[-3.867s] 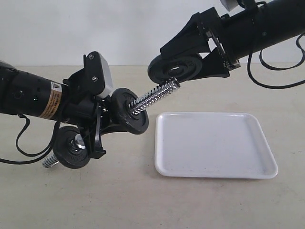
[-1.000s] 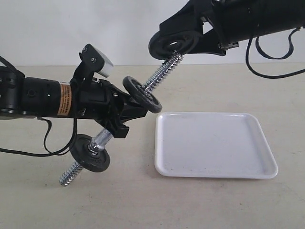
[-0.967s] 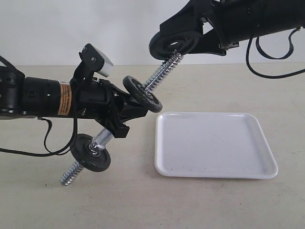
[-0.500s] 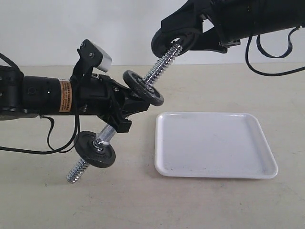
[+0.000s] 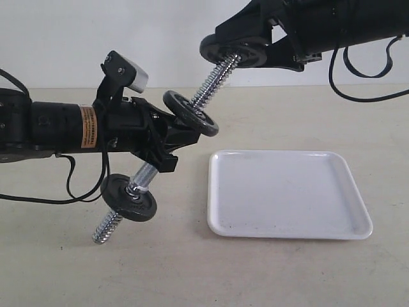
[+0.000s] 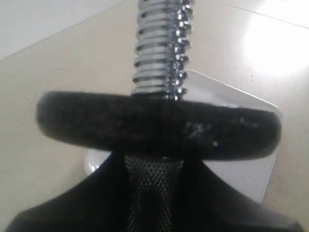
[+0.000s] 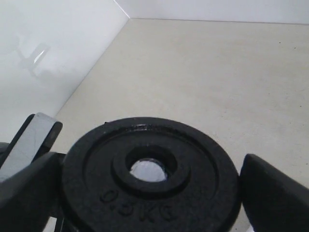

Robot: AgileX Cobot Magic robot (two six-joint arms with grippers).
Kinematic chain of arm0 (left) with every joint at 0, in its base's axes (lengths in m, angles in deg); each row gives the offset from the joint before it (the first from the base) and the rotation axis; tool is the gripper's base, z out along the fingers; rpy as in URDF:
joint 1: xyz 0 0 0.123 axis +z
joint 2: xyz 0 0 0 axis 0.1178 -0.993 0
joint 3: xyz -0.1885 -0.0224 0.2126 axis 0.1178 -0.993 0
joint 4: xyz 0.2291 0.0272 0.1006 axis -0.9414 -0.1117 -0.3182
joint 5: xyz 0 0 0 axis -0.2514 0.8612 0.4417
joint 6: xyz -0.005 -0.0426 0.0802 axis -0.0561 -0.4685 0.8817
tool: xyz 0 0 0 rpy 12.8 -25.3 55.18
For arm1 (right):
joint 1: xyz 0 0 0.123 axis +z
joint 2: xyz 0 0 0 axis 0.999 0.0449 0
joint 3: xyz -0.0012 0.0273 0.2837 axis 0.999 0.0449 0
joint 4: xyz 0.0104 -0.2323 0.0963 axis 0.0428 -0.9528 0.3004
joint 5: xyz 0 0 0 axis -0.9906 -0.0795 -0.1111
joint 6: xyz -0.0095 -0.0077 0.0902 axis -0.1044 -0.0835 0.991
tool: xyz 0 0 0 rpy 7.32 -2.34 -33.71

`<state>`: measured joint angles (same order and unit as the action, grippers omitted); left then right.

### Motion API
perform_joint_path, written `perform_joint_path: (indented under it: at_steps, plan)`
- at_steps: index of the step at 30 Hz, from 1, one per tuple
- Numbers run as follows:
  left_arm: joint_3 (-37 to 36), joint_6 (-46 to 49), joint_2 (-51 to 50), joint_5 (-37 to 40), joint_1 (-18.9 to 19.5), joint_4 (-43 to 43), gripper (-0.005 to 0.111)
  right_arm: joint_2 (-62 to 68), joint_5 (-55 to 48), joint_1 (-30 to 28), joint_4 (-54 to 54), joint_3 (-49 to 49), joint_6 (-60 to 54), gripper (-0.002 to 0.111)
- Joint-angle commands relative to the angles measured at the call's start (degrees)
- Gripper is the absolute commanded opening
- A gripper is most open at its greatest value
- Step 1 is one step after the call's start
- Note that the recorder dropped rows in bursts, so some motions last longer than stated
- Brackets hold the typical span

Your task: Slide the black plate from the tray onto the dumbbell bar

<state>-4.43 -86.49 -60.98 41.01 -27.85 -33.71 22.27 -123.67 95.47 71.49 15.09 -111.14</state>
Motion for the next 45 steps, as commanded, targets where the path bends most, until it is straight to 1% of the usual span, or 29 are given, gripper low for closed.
perform_joint_path:
  at_steps: [1,16,26,35,45]
  plan:
    - [1.89,-0.17,2.84,-10.61,-0.07,8.56,0.004,-1.14,-2.01,-0.1,2.12,-0.55,-0.6,0.0]
    - [2.42,-0.17,2.84,-10.97,-0.07,8.57,0.004,-1.14,-3.88,-0.1,1.49,-0.55,-0.6,0.0]
    - [3.67,-0.17,2.84,-11.21,-0.07,9.21,0.004,-1.14,-4.67,0.12,-3.26,-0.55,0.91,0.0]
    - [3.77,-0.17,2.84,-13.44,-0.07,9.51,0.004,-1.14,-2.77,4.57,-4.62,-0.55,0.91,0.0]
    - [4.53,-0.17,2.84,-13.74,-0.07,9.62,0.004,-1.14,-4.1,5.25,-7.4,-0.55,1.63,0.0]
